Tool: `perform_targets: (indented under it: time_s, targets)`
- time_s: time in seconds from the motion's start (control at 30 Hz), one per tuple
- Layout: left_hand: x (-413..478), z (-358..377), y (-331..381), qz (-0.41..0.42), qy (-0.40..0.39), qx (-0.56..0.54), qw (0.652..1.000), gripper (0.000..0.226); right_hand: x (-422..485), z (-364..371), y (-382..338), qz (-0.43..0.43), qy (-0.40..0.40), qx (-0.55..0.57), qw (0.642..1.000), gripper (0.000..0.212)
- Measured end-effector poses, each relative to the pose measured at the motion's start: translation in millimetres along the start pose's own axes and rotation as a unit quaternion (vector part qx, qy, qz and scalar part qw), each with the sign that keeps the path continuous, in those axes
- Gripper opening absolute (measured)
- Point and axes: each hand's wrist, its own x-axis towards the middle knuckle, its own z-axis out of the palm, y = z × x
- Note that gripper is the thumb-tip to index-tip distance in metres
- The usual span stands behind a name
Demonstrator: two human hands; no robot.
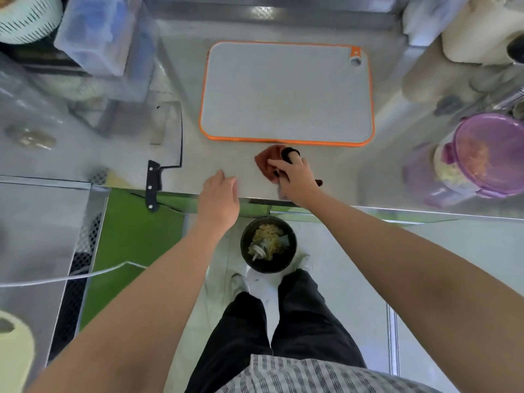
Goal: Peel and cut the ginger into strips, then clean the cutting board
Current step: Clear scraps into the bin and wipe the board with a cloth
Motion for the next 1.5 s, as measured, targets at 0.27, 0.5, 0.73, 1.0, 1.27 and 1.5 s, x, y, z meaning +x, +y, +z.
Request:
perform_targets:
  time_s: [0.27, 0.5, 0.73, 1.0, 1.27, 1.5]
  targets:
    - [-8.1, 6.1, -16.4, 0.014, -0.031, 0.038, 0.999, 0.033, -61.6, -10.1, -7.9, -0.023, -0.013, 0.113, 0.993, 0.035]
    - [-15.2, 5.3, -15.8, 0.009, -0.055, 0.038, 0.998, 0.052, -53.8, 21.2, -22.9, 0.014, -0.008, 0.102, 0.995, 0.035]
    - [-17.4, 5.5, -22.3, 0.03, -0.055, 0.029, 0.998, 0.044, -54.1, 15.9, -11.6, 0.095, 0.135, 0.084, 0.983, 0.04]
    - [-11.3, 4.7, -18.8, 0.012, -0.067, 0.036, 0.997, 0.032, -51.4, 8.8, -7.6, 0.118, 0.179, 0.084, 0.973, 0.042]
    - [-7.7, 13.0, -1.8, 0.008, -0.048, 0.052, 0.997, 0.035, -69.5, -12.6, 12.4, 0.106, 0.163, 0.184, 0.964, 0.04]
    - [-11.2, 32.1, 52.4, 0.021, -0.048, 0.073, 0.996, 0.035, -106.3, -17.4, 25.6, 0.112, -0.006, 0.214, 0.97, 0.034]
